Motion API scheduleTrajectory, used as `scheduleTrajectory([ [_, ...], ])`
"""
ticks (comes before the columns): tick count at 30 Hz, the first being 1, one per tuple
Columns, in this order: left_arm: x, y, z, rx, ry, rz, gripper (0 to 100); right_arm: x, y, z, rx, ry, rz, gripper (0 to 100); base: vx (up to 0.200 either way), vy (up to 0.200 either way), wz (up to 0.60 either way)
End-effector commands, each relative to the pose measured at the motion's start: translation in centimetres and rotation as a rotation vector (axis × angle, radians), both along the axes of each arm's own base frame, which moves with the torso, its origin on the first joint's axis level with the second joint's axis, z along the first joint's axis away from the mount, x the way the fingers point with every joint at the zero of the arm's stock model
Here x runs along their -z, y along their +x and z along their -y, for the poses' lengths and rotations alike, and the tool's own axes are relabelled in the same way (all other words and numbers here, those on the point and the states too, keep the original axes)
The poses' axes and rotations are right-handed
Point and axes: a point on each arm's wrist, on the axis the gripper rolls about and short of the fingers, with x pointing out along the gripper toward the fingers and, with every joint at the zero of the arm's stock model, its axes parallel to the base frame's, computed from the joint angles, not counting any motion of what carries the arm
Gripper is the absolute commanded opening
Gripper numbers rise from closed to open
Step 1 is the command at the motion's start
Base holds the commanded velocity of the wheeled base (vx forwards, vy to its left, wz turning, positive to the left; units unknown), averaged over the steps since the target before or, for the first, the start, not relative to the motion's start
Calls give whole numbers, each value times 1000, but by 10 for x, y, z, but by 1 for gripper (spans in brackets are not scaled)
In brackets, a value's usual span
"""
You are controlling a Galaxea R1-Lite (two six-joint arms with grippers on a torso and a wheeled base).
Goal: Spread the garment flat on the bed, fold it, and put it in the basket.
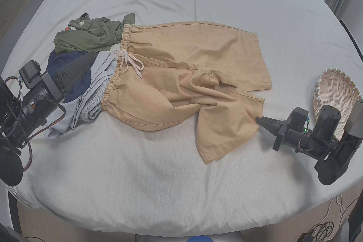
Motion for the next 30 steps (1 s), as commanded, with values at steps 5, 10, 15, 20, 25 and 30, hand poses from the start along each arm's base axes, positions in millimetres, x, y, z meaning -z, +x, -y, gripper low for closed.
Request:
scheduleTrajectory([
  [5,-4,-5,-1,4,-17,6,100,-4,-4,35,96,-1,-1,0,0,0,0],
  [10,-3,-5,-1,6,-18,0,100,-5,-2,38,102,1,4,0,0,0,0],
  [15,-3,-5,0,9,-17,-1,100,-9,-5,36,96,8,9,100,0,0,0],
  [20,-2,-7,-1,8,-17,-4,100,-34,-44,27,50,53,29,100,0,0,0],
  [25,-4,-8,-1,6,-18,2,100,-55,-93,-7,-118,215,-96,100,0,0,0],
  [30,-3,-6,-1,3,-18,-3,100,-33,-102,-24,-103,190,-376,100,0,0,0],
])
